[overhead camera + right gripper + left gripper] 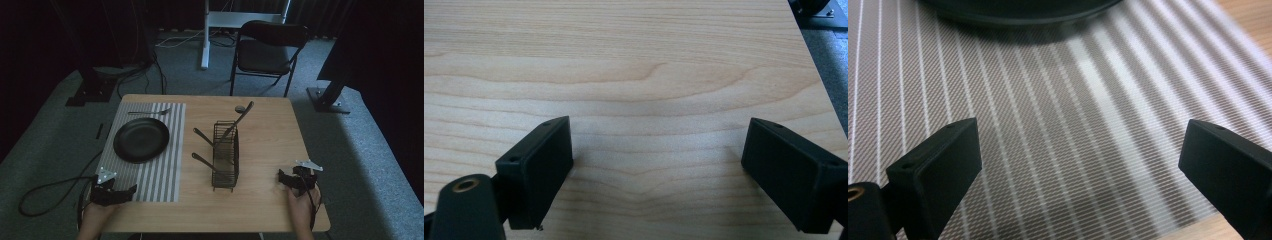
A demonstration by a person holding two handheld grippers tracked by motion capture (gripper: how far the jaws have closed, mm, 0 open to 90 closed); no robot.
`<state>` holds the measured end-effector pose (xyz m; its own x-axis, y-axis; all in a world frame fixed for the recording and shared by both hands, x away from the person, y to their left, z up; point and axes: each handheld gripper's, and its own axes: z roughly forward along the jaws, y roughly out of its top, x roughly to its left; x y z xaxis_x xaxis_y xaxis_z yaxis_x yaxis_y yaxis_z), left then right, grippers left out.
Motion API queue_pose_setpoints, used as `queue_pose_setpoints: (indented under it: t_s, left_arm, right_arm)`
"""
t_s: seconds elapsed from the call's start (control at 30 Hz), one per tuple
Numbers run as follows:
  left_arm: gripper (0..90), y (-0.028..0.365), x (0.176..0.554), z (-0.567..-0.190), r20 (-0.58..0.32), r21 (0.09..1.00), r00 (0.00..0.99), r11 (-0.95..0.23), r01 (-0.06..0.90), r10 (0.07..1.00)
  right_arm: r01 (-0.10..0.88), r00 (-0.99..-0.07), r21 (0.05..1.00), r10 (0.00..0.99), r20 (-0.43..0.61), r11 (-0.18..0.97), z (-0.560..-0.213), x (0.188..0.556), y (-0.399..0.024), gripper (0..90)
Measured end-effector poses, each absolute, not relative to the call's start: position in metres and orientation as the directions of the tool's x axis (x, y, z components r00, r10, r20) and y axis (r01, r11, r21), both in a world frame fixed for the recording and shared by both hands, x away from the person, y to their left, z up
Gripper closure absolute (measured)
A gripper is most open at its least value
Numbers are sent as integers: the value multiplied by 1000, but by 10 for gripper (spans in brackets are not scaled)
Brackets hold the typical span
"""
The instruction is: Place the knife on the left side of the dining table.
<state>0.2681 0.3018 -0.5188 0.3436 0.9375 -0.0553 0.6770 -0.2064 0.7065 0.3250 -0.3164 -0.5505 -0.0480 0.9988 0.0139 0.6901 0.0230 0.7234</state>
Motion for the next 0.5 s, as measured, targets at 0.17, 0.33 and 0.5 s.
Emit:
queue_pose_setpoints:
  t_s: [0.17,0.33,0.5]
  left_arm:
    - [38,291,267,-506,-60,726,378,-220,652,924]
    - [38,281,268,-497,-70,737,406,-227,636,911]
    - [38,267,268,-486,-75,752,444,-241,613,893]
  right_arm:
    - [690,-48,723,999,14,23,-550,325,-316,121]
    - [690,-48,723,999,14,23,-551,325,-316,121]
    - [690,-48,723,999,14,23,-550,325,-316,121]
